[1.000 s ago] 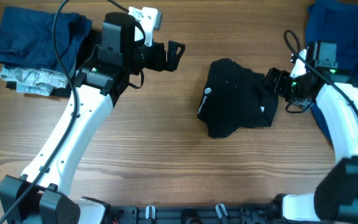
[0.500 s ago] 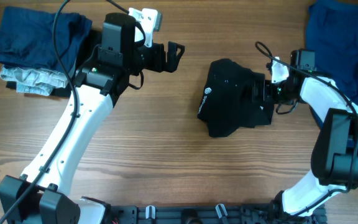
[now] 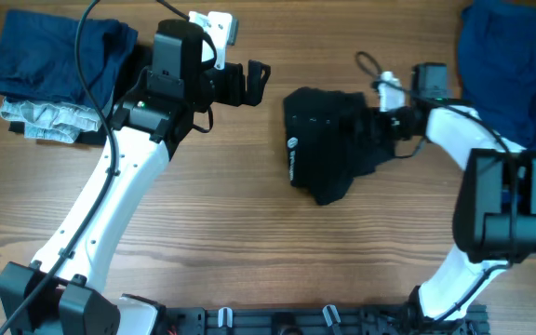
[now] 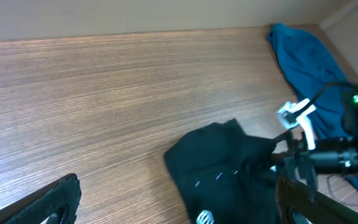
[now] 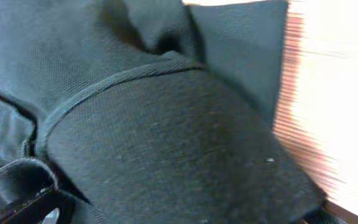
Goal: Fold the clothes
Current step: 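Grasp the folded black bundle with the left gripper and lift it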
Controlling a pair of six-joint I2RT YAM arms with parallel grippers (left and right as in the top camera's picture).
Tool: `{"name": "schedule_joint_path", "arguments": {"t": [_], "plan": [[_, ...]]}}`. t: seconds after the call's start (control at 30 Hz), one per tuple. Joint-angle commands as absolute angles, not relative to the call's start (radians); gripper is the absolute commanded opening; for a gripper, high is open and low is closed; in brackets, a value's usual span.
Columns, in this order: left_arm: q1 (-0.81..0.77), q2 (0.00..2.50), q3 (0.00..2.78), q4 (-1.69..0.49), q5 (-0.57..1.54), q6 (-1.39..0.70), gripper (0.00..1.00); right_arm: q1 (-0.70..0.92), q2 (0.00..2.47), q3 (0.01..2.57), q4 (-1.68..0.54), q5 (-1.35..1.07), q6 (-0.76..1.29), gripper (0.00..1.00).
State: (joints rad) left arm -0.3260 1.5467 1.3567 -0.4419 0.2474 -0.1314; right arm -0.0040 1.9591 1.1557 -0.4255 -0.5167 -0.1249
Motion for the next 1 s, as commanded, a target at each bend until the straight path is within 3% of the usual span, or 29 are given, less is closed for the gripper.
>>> {"name": "schedule_joint_path", "arguments": {"t": [0.0,0.23,0.6,0.97], "plan": [[-0.322,1.554,1.354,-0.443,0.226,-0.108,1.0,0.107,2.071,1.084,-0.434,-0.525,-0.027,1.0],[-0.296,1.554,1.354,-0.447,0.223,-0.108,1.0,0.132,2.056,1.125,-0.441,-0.568,-0.014,1.0],[-0.319,1.561,1.354,-0.542,0.308,-0.108,1.0,-0.031,1.827,1.481,-0.707,-0.547,0.038,1.0],[-0.563,1.737,1.354,-0.638,0.378,-0.172,1.0,-0.31,1.787,1.494,-0.741,-0.494,0.159,1.0]]}}
